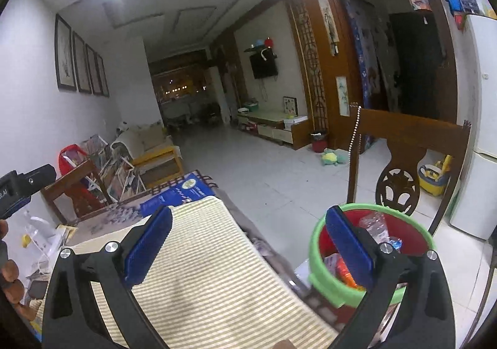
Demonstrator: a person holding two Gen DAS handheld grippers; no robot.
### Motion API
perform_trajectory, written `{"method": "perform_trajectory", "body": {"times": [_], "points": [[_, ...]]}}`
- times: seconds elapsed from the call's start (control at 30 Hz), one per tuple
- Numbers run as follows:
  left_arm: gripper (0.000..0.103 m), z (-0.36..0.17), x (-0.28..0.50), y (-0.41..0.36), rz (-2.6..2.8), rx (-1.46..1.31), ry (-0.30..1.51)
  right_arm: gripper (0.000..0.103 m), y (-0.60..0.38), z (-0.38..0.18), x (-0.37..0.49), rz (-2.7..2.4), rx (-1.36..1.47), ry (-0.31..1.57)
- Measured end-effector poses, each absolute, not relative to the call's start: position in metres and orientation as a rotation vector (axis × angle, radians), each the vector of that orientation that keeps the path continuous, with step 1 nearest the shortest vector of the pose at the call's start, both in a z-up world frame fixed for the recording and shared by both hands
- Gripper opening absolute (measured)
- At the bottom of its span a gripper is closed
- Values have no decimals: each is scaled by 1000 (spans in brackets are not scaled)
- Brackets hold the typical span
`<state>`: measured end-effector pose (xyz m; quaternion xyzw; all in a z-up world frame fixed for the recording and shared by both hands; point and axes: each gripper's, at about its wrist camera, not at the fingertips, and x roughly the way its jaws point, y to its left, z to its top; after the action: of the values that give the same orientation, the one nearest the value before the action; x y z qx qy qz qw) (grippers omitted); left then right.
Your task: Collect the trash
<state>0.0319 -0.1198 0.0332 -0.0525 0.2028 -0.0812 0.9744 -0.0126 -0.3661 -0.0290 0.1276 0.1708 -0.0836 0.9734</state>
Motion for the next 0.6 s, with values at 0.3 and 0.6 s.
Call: {"method": "perform_trajectory", "body": {"times": [0.3, 0.6], "points": [[98, 37, 23, -87, -177, -90, 402, 96, -324, -25, -21, -167, 259, 343], [98, 35, 23, -67, -181, -100, 417, 96, -300, -23, -26, -171, 238, 337]]}}
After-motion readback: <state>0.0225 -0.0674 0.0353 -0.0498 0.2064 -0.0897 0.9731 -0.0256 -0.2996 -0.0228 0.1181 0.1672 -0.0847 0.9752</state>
